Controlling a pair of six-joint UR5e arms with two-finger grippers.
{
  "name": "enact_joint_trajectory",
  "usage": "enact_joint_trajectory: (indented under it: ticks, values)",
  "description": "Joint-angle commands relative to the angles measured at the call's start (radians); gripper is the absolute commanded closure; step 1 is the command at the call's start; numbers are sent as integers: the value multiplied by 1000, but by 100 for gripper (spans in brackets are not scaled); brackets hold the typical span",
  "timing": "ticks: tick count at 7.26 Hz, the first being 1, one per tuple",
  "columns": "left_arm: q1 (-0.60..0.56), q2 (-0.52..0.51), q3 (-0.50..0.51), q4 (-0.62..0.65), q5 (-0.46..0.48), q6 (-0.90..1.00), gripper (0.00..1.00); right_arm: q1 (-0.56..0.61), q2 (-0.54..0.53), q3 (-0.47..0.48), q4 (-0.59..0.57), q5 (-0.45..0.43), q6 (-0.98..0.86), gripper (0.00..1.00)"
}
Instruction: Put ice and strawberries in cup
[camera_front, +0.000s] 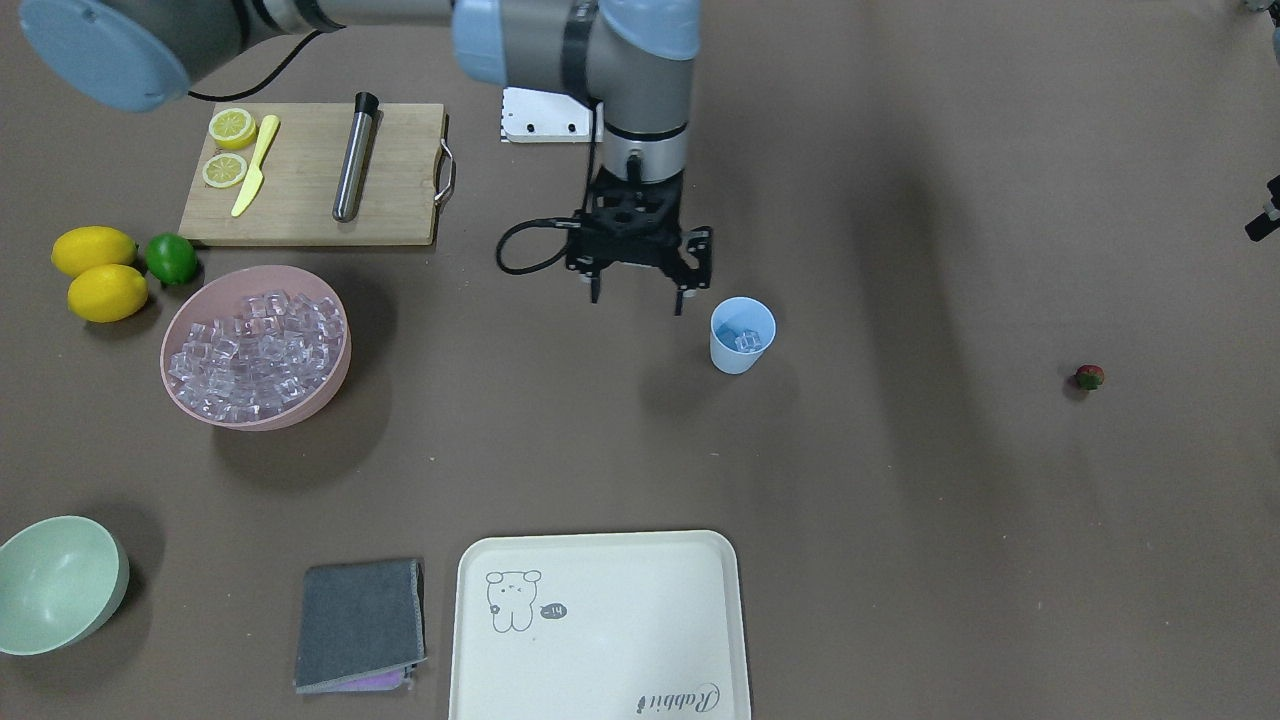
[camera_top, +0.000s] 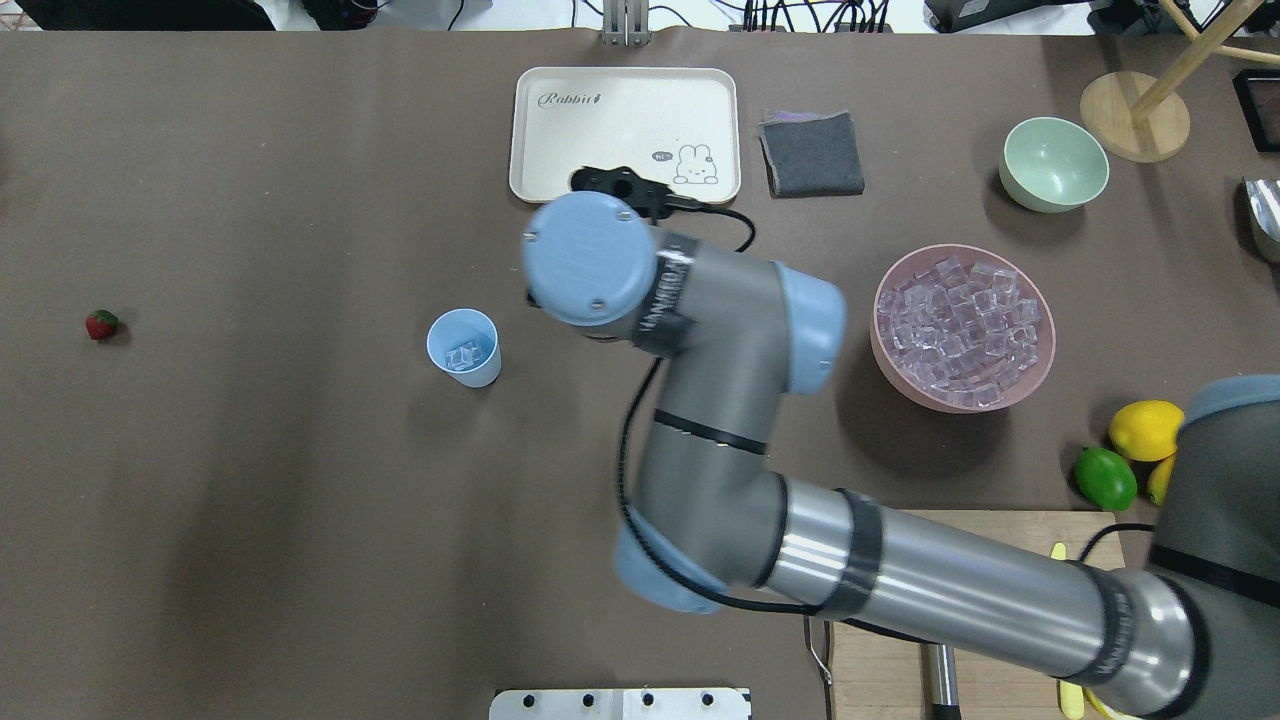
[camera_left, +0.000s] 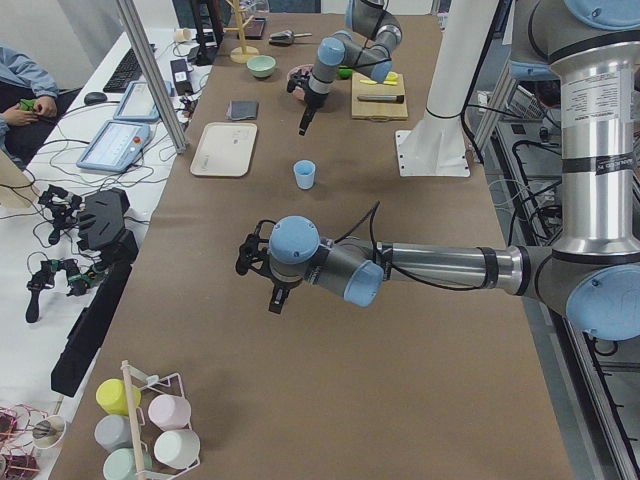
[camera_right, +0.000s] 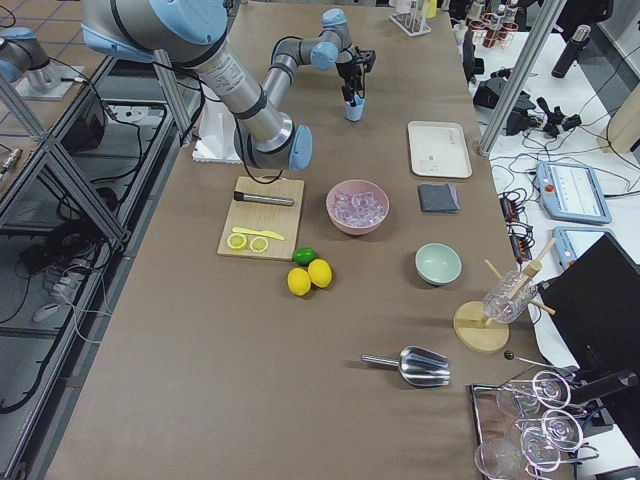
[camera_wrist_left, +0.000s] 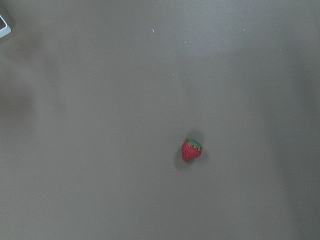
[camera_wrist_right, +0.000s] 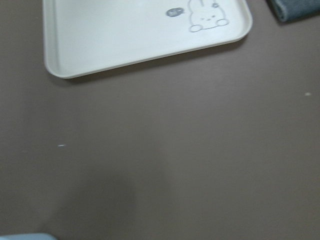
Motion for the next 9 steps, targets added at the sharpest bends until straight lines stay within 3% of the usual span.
enact_joint_trajectory:
  ticks: [1, 4, 5, 9]
  values:
    - [56, -51, 16, -23, 6, -15, 2, 149, -241, 171, 51, 171, -254, 0]
    - [117, -48, 25, -20, 153, -23, 2, 407, -433, 221, 54, 395, -719, 0]
    - [120, -65, 42, -21, 155, -81, 2, 508, -500, 227, 55, 470, -866, 0]
    - [260, -131, 57, -33, 275, -308, 2, 881, -760, 185, 54, 617, -1420, 0]
